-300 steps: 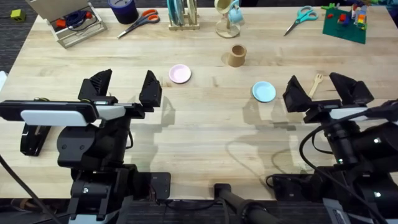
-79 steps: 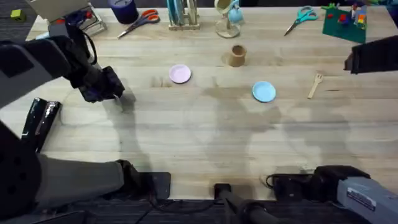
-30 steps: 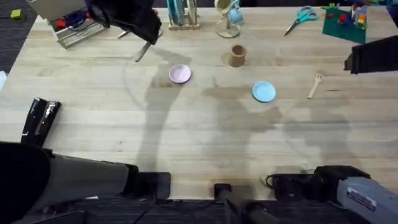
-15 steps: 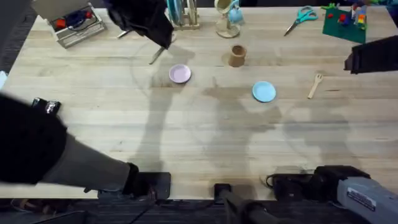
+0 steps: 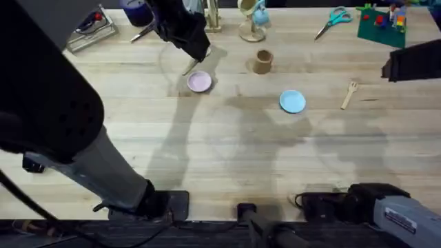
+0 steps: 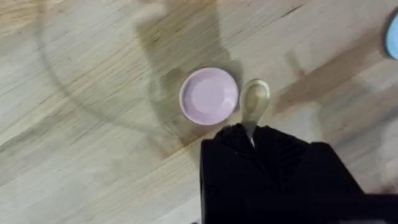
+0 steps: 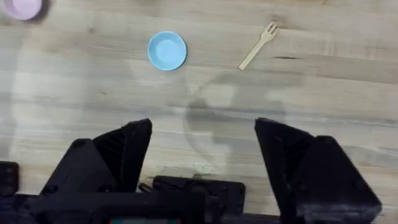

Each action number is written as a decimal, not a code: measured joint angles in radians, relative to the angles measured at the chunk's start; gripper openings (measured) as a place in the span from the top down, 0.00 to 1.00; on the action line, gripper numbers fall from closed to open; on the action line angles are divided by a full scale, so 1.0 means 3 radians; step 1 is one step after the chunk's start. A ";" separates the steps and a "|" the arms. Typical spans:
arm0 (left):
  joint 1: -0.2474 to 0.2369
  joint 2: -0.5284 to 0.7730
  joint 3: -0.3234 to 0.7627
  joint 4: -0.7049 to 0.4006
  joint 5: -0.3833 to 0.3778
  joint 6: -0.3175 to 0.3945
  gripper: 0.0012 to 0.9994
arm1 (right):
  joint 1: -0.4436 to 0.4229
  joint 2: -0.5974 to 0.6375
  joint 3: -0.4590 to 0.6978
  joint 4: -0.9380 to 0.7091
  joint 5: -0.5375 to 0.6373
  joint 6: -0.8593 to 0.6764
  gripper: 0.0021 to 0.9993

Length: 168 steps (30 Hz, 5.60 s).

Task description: Pick up a utensil and set it on the pink plate, then put the other utensil in the container.

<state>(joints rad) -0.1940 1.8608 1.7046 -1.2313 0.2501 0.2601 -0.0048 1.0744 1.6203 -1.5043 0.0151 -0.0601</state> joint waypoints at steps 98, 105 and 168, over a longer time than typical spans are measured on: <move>-0.0025 -0.0911 -0.1141 0.0796 -0.0237 -0.0219 0.03 | 0.0000 0.0001 0.0000 0.0001 0.0000 0.0000 0.00; -0.0025 -0.1209 -0.1141 0.0639 -0.0237 -0.0219 0.03 | -0.0001 0.0000 0.0000 0.0001 0.0000 0.0000 0.00; -0.0025 -0.2577 -0.3374 0.3273 0.0967 0.0480 0.03 | 0.0000 0.0000 0.0000 -0.0050 0.0000 0.0009 0.00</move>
<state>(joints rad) -0.2016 1.0877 0.6923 -0.2493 0.5402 0.4040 -0.0049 1.0746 1.6203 -1.5192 0.0151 -0.0574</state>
